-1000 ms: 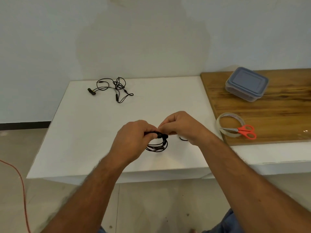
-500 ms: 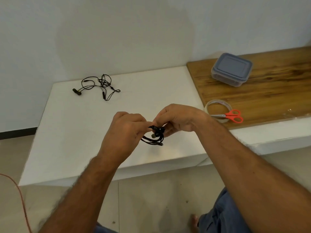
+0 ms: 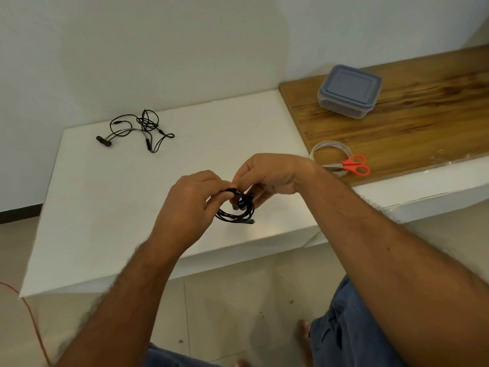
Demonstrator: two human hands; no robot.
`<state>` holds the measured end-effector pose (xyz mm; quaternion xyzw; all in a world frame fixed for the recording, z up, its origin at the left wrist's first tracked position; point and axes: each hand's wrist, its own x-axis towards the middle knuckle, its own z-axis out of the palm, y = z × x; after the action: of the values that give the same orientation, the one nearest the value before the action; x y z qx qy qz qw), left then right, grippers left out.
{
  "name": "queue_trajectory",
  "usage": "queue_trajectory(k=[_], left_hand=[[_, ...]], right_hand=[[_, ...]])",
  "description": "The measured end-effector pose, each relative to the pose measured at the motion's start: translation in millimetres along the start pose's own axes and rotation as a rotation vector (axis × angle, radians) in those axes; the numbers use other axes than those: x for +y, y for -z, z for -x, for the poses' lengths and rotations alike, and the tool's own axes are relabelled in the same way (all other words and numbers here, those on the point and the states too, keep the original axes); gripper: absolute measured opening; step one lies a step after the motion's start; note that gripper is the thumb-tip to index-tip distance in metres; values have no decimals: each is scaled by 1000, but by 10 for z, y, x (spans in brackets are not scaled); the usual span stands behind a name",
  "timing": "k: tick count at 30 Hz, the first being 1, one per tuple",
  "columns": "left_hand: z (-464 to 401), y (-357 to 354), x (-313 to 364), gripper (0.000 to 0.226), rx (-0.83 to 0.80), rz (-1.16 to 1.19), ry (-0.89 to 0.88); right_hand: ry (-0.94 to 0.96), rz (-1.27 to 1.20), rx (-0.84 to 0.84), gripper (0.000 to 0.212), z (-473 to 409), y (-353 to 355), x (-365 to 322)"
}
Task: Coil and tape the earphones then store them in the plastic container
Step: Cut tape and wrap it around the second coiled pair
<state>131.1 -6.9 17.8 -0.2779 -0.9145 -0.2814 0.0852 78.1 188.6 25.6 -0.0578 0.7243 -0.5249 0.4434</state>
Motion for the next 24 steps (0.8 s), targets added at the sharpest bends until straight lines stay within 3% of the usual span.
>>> queue_trajectory(k=[6,10,14,20,24], left_hand=[[7,-22,-1,14,10,59,300],[15,-8,-11,13,18,178,569],[25,-30,-73,18,-16,274,720],[38,-14,-83,21,-62,795,1007],[37,25,-95,20,-71,1022,1158]], right_hand=[[100,137,254,19,-108,-53,24],[292,147,275,15,-67,-89,7],[345,282,361,23,-99,-199,11],[447,578,461,22,-115,-306,-30],[489,713,497,22,-151,-331,-26]])
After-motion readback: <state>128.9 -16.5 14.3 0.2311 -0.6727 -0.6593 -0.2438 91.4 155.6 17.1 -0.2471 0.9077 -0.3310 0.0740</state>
